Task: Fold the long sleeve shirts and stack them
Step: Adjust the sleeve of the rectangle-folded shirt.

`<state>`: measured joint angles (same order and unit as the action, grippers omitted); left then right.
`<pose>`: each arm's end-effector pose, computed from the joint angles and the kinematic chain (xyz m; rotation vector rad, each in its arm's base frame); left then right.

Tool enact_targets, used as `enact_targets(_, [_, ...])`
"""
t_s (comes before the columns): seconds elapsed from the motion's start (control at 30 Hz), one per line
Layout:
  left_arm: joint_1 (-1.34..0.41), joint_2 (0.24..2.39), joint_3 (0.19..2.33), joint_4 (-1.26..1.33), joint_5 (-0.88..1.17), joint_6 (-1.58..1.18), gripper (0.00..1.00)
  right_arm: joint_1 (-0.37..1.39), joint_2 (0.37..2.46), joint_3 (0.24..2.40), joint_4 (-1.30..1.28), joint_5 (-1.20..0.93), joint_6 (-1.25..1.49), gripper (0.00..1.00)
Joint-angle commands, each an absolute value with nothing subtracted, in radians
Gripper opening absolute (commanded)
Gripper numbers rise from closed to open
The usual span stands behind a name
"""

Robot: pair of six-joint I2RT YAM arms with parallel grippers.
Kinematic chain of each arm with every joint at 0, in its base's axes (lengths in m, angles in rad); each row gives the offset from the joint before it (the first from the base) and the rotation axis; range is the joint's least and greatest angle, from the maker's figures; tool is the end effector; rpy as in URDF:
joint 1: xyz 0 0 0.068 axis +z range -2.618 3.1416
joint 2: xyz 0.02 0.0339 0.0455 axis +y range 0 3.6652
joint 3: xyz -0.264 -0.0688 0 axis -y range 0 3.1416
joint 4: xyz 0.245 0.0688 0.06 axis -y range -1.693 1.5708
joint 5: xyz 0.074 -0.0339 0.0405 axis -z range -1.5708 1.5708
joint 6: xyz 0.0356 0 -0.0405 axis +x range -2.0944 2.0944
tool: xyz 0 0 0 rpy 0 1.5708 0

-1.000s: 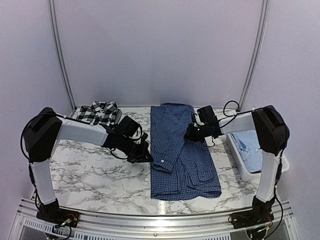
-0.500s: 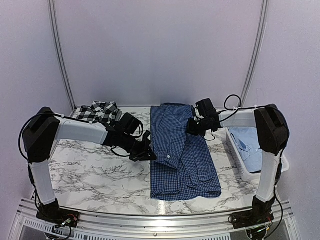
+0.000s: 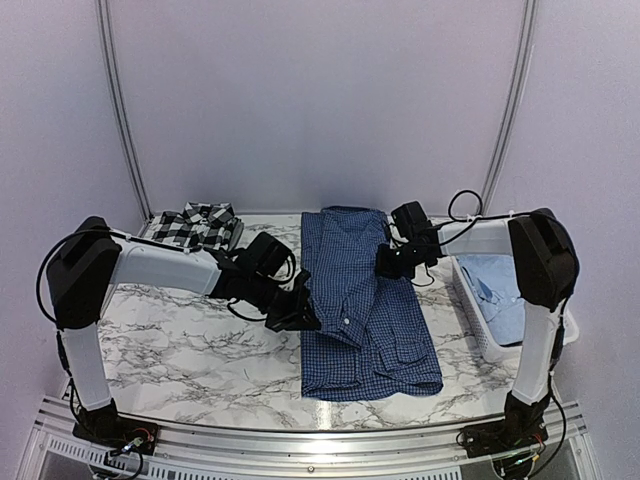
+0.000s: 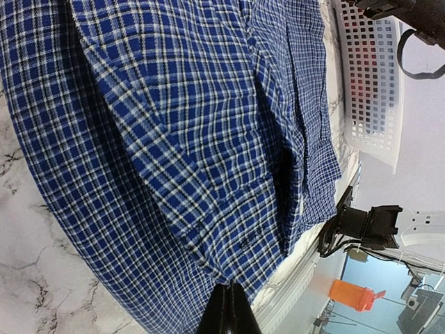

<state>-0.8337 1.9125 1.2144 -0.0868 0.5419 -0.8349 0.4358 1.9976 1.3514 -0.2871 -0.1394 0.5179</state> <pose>0.2611 -0.3149 0.1769 0.3077 2.6869 -1.3263 0.3841 0.1843 0.1664 0.0465 2.5830 0.5514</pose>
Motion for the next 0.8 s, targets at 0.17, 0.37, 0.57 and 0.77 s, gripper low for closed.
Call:
enact_targets(0.17, [-0.848,1.856,1.182,-0.120,0.532,-0.849,0.00,0.449,1.950,1.307,-0.321,-0.126,0.472,0.00])
enact_targets(0.37, [-0.854,1.856,1.162,-0.129,0.523,-0.851,0.00,0.471,1.952,1.334,-0.351,-0.095,0.462,0.00])
enact_targets(0.57, [-0.856,1.838,1.143,-0.132,0.478,-0.866,0.00,0.479,1.926,1.336,-0.371,-0.062,0.457,0.15])
enact_targets(0.77, [-0.862,1.845,1.137,-0.133,0.476,-0.868,0.00,0.479,1.867,1.342,-0.401,-0.038,0.445,0.22])
